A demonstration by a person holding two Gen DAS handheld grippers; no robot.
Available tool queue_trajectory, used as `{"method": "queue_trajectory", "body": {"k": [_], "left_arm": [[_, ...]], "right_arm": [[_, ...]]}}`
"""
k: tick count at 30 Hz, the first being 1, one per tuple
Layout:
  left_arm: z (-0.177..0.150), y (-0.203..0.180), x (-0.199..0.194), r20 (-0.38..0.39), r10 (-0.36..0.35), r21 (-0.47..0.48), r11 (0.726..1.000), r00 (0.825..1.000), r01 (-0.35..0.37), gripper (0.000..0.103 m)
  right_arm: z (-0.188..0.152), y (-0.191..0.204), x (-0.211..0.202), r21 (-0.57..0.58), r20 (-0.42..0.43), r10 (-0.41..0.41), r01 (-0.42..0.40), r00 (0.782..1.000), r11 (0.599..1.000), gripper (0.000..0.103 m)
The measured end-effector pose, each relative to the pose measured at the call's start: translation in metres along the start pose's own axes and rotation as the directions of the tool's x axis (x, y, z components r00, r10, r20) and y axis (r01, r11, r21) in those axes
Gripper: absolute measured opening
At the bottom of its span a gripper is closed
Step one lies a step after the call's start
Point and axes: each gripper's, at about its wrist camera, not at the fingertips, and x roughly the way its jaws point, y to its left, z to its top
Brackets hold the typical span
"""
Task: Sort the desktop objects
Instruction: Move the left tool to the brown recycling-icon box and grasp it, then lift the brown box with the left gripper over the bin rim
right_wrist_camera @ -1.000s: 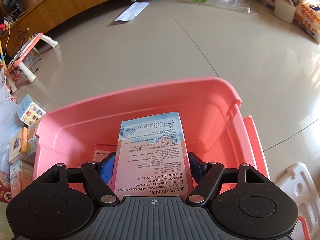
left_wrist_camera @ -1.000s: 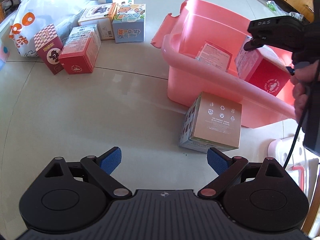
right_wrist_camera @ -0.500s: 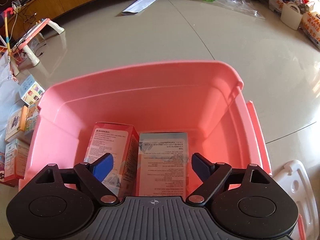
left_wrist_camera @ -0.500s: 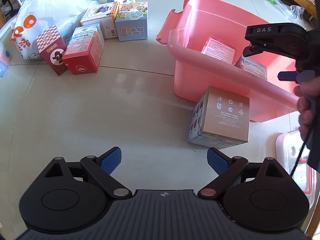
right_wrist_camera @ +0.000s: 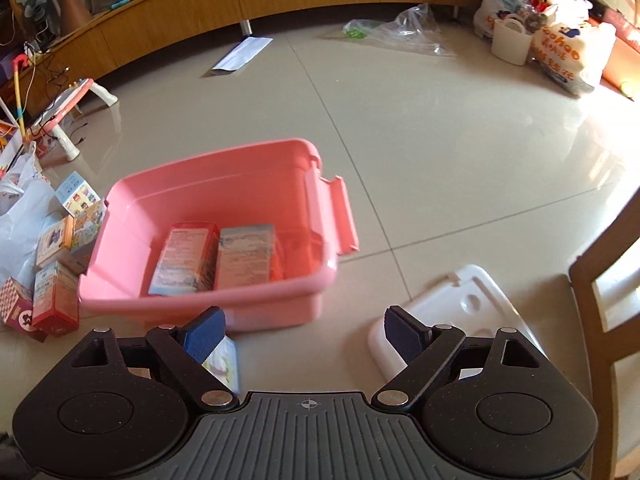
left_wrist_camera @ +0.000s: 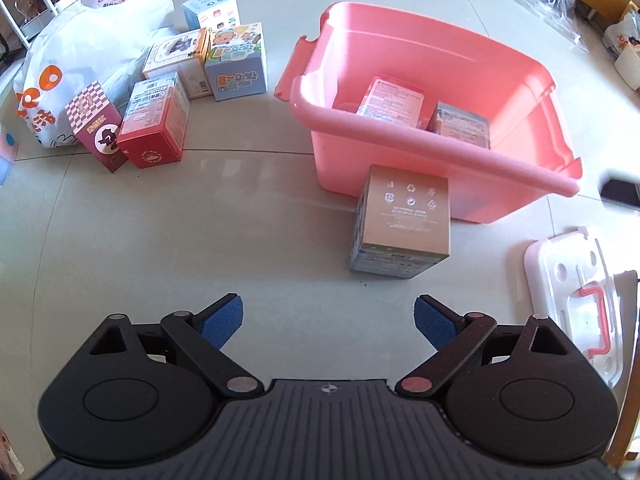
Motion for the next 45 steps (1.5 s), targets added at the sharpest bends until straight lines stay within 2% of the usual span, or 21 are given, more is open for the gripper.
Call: {"method": "queue_trajectory", "body": {"k": [4, 7, 10, 20, 31, 33, 44, 45], "left_arm": [[0.006, -0.006, 0.005, 0.003, -0.007, -0.007, 1.000, 1.000, 0.007, 0.095], [0.013, -0.013, 0.013, 0.004, -0.015, 0.013, 1.000, 1.000, 0.015, 0.095], [0.022, -0.019, 0.023, 0.006, -0.036, 0.025, 0.999, 0.999, 0.036, 0.095], [0.050, -0.036, 0.047, 0.016, -0.040, 0.085, 0.996, 0.999, 0.039, 0.095], [0.057, -0.050, 0.076, 0.000, -0.026, 0.128, 0.991, 1.000, 0.026, 0.095], [0.058, -0.049, 0.081, 0.005, -0.041, 0.119, 0.992, 0.999, 0.040, 0.096], [0.054, -0.056, 0.122, -0.096, 0.015, 0.143, 0.990, 0.995, -0.001, 0.096], [0.053, -0.056, 0.125, -0.108, 0.007, 0.145, 0.989, 0.994, 0.009, 0.091]], "right_arm": [[-0.038, -0.030, -0.012, 0.094, -0.032, -0.039, 0.042, 0.999, 0.995, 0.085], [-0.061, -0.048, -0.009, 0.195, -0.078, -0.033, 0.048, 0.996, 0.980, 0.085], [-0.075, -0.056, 0.000, 0.247, -0.125, -0.030, 0.060, 0.992, 0.967, 0.085], [-0.078, -0.046, 0.013, 0.234, -0.125, 0.008, 0.021, 0.992, 0.972, 0.085], [-0.091, -0.050, 0.039, 0.294, -0.186, 0.008, 0.048, 0.982, 0.955, 0.085], [-0.093, -0.051, 0.042, 0.298, -0.189, 0.007, 0.051, 0.982, 0.953, 0.085], [-0.101, -0.055, 0.054, 0.311, -0.213, 0.015, 0.054, 0.977, 0.949, 0.085], [-0.102, -0.056, 0.055, 0.313, -0.217, 0.015, 0.056, 0.976, 0.948, 0.085]]}}
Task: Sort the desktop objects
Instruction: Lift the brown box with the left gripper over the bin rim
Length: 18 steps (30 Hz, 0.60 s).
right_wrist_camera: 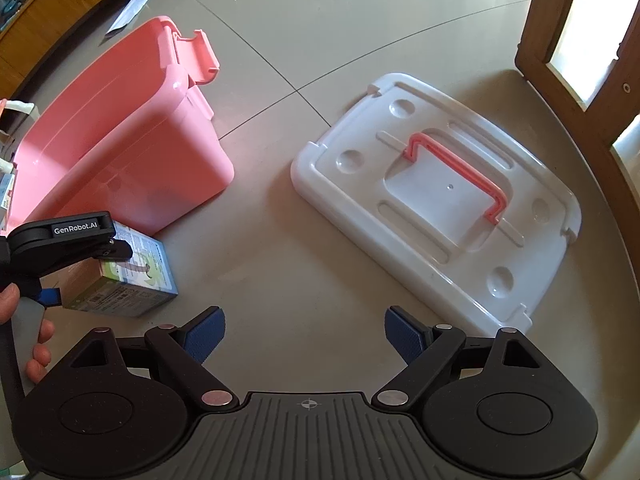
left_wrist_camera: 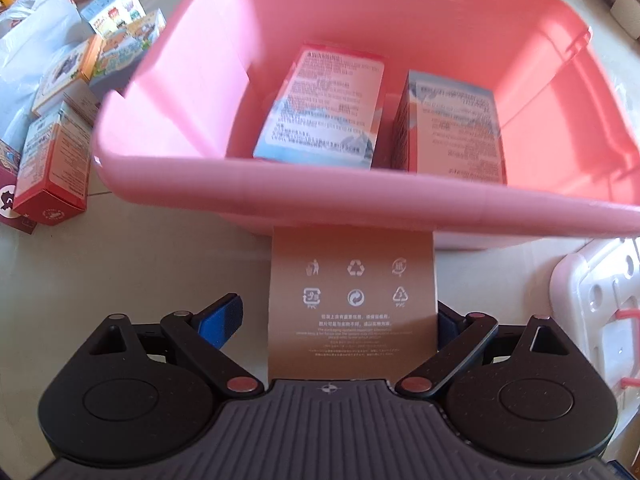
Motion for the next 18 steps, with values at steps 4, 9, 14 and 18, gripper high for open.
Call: {"method": "queue_trajectory", "body": {"k": [4, 9, 14, 18], "left_arm": [[-0.005, -0.002, 0.007, -0.014, -0.023, 0.002, 1.000, 1.000, 0.023, 0.073], [-0.014, -0.006, 0.002, -0.023, -0.009, 0.020, 1.000, 1.000, 0.009, 0.072], [-0.033, -0.001, -0.023, 0.004, -0.009, 0.018, 1.000, 1.000, 0.008, 0.072], [-0.044, -0.001, -0.053, 0.040, -0.017, 0.047, 0.999, 0.999, 0.015, 0.072]], "right_arm": [[-0.002, -0.003, 0.003, 0.003, -0.008, -0.005, 0.005, 1.000, 1.000, 0.085], [-0.003, -0.005, 0.003, 0.025, -0.017, -0.010, 0.010, 1.000, 1.000, 0.085], [-0.005, -0.002, -0.003, 0.007, -0.019, -0.017, 0.017, 1.000, 1.000, 0.085], [-0.011, 0.003, -0.010, -0.022, -0.027, -0.031, 0.030, 0.999, 0.999, 0.085]]}}
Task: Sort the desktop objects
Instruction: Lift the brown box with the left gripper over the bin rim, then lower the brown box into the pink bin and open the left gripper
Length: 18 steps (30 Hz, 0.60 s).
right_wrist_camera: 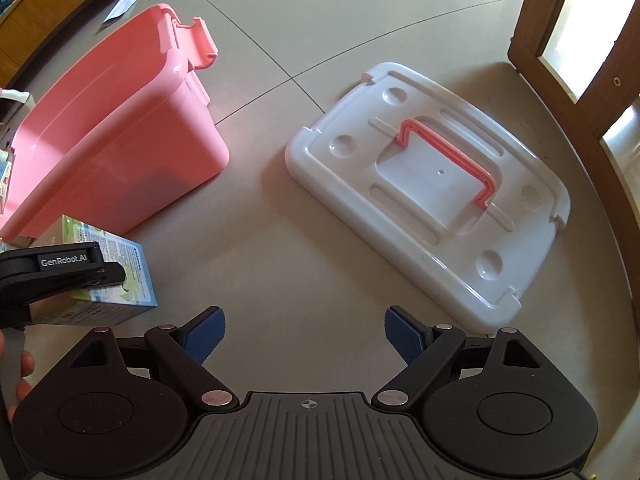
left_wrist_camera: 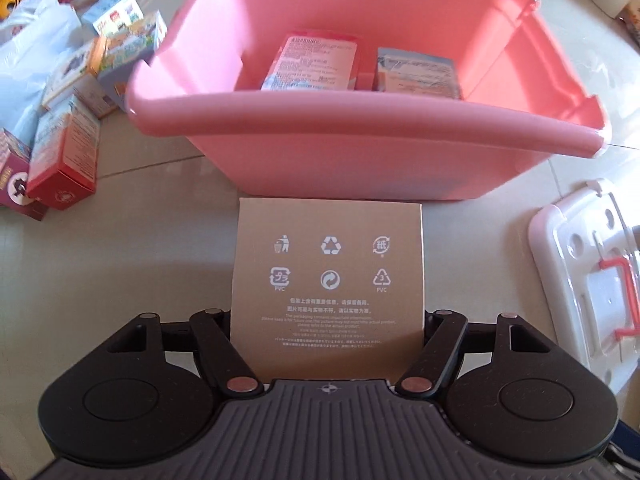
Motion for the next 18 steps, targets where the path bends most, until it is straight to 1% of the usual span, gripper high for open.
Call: {"method": "queue_trajectory", "body": {"k": [5, 12, 15, 18], "left_arm": [[-0.002, 0.004, -0.042, 0.058, -0.036, -0.008, 0.999, 0.998, 0.036, 0.072], [0.012, 0.013, -0.088, 0.147, -0.075, -0.026, 0.997, 0.986, 0.079, 0.072], [0.021, 0.015, -0.103, 0.180, -0.065, -0.033, 0.997, 0.982, 0.072, 0.072], [0.033, 0.022, -0.110, 0.198, -0.076, -0.059, 0.994, 0.977, 0.089, 0.072]], "right_arm": [[-0.010, 0.006, -0.010, -0.024, -0.010, -0.001, 0.001, 1.000, 1.000, 0.085], [-0.023, 0.020, -0.020, -0.038, -0.020, 0.030, -0.031, 0.999, 0.999, 0.085], [-0.026, 0.025, -0.022, -0.052, -0.015, 0.037, -0.038, 0.999, 0.998, 0.085], [-0.027, 0.029, -0.023, -0.058, -0.013, 0.046, -0.047, 0.999, 0.997, 0.085]]}}
